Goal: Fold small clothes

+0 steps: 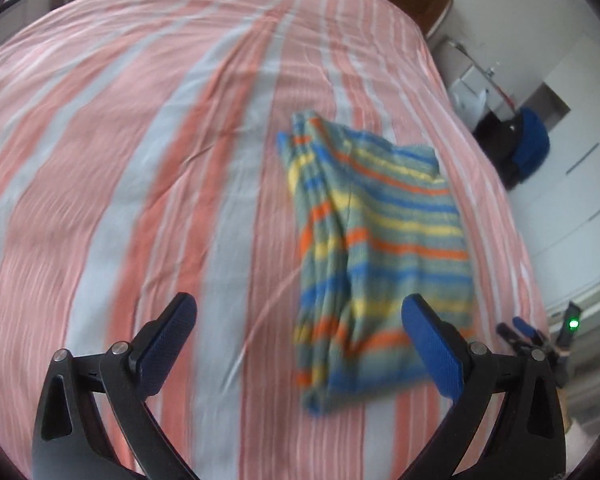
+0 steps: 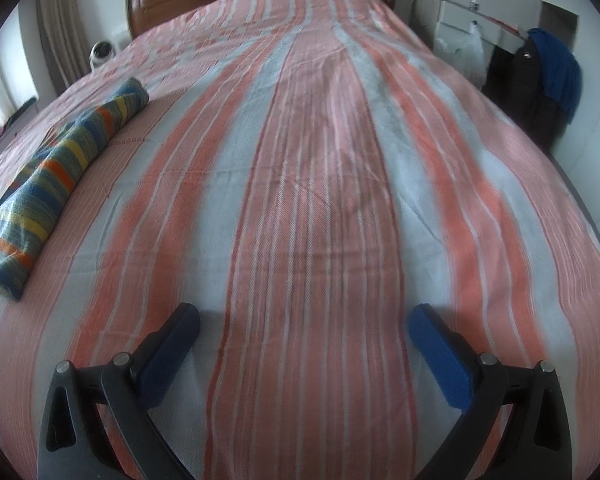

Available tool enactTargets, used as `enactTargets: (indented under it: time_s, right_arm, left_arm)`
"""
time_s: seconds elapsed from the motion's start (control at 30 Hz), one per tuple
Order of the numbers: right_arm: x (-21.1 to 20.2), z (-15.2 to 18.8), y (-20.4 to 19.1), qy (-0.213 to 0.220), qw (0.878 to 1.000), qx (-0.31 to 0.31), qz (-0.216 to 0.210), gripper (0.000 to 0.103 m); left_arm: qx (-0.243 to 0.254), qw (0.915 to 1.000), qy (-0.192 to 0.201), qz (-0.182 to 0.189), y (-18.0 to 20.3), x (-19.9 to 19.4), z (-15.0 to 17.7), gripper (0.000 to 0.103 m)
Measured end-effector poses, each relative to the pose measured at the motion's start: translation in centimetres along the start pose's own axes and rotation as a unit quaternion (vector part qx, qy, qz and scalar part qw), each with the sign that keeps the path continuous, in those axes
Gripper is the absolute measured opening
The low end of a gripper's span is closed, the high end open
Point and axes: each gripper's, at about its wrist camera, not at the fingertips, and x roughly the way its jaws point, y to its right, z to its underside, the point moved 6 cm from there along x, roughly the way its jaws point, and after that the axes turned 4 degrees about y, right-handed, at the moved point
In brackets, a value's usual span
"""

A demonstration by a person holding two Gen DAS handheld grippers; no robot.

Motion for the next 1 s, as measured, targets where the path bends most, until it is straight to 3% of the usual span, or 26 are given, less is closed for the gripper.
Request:
enactTargets:
  time_s: [0.07,0.1,0.13,0.2,0.23,0.27,0.37,0.4,0.43,0.47,0.5,0.53,0.57,0.6,0.67,0.83,0.87,0.9,0.93,0.97,1.0]
  right_arm:
    - [-1.5,-1.5,-0.9,0.019,0.993,0.072,-0.094,0.103]
    - [-2.5,-2.5,-1.8,0.034,0.98,0.114,-0.158,0.103]
    - [-3.0,-4.0,-3.5,0.036,0.959,0.155,-0.236,0.103]
    - [-2.6,-6.0,-6.1,0.018,0.926,0.192,-0.326,0.103]
    - [-1.5,-7.3,-7.9,-0.001,0.908,0.208,-0.365,0.1]
    - [0.1,-8.5,-9.8,-0.025,0.899,0.215,-0.381,0.098]
    - [4.5,-10.7,-14.0,-0.066,0.905,0.186,-0.377,0.079]
    - [5.6,-10.8,-15.1,-0.081,0.906,0.178,-0.375,0.062]
    - [6.8,-10.8,-16.7,-0.098,0.907,0.167,-0.373,0.042]
    - [7.4,-10.6,-17.8,-0.104,0.916,0.149,-0.358,0.036]
    - [7.6,-10.5,-18.8,-0.095,0.934,0.115,-0.324,0.031]
    - [7.0,-10.6,-20.2,-0.07,0.957,0.049,-0.276,0.028]
    - [6.4,-10.7,-20.9,-0.053,0.966,0.013,-0.252,0.026]
    - [5.2,-10.8,-22.0,-0.026,0.976,-0.036,-0.212,0.024]
    - [3.3,-11.0,-22.7,0.008,0.98,-0.067,-0.185,0.023]
    - [-2.6,-13.4,-22.6,0.086,0.973,-0.05,-0.208,0.023]
    - [-2.9,-13.9,-22.2,0.091,0.972,-0.039,-0.211,0.023]
    - [-2.8,-14.3,-21.9,0.088,0.972,-0.029,-0.215,0.025]
    - [-2.3,-14.5,-20.9,0.072,0.973,-0.009,-0.219,0.034]
    - [-1.7,-14.4,-20.1,0.065,0.974,0.004,-0.216,0.043]
    - [-1.4,-14.3,-18.7,0.06,0.979,0.019,-0.195,0.068]
  left_arm:
    - [0.001,0.9997,-0.014,0.02,0.4,1.9,-1.5,0.102]
    - [-0.001,0.9994,-0.026,0.024,0.4,3.0,-2.0,0.102]
    - [-0.005,0.9991,-0.033,0.026,0.3,3.6,-2.2,0.102]
    - [-0.019,0.9979,-0.056,0.026,0.2,5.5,-2.5,0.102]
    - [-0.021,0.9977,-0.06,0.025,0.4,6.0,-2.7,0.102]
    - [-0.017,0.9978,-0.061,0.018,0.6,6.3,-2.8,0.102]
    - [0.016,0.9978,-0.063,-0.01,1.8,7.0,-3.1,0.102]
    - [0.028,0.9975,-0.062,-0.021,2.2,7.1,-3.0,0.098]
    - [0.038,0.9969,-0.061,-0.033,2.4,7.3,-2.8,0.086]
    - [0.056,0.9955,-0.061,-0.047,2.8,7.7,-2.5,0.043]
    - [0.069,0.9946,-0.064,-0.042,3.6,8.0,-2.2,0.019]
    - [0.071,0.9947,-0.055,-0.05,4.0,7.8,-2.1,0.017]
    - [0.076,0.9944,-0.046,-0.057,4.2,7.4,-2.1,0.016]
    - [0.078,0.9948,-0.034,-0.057,4.6,6.6,-2.1,0.015]
    - [0.075,0.9961,-0.01,-0.047,5.3,4.7,-2.5,0.015]
    - [0.105,0.992,0.053,-0.045,8.1,-0.1,-4.6,0.02]
    - [0.108,0.9915,0.049,-0.053,8.2,0.0,-4.6,0.036]
    - [0.112,0.9904,0.043,-0.069,7.9,0.3,-4.2,0.064]
    - [0.12,0.9869,0.042,-0.099,7.4,0.6,-3.8,0.073]
    - [0.137,0.9778,0.054,-0.15,6.7,0.4,-2.8,0.08]
    - [0.148,0.9713,0.064,-0.174,6.6,0.4,-2.2,0.08]
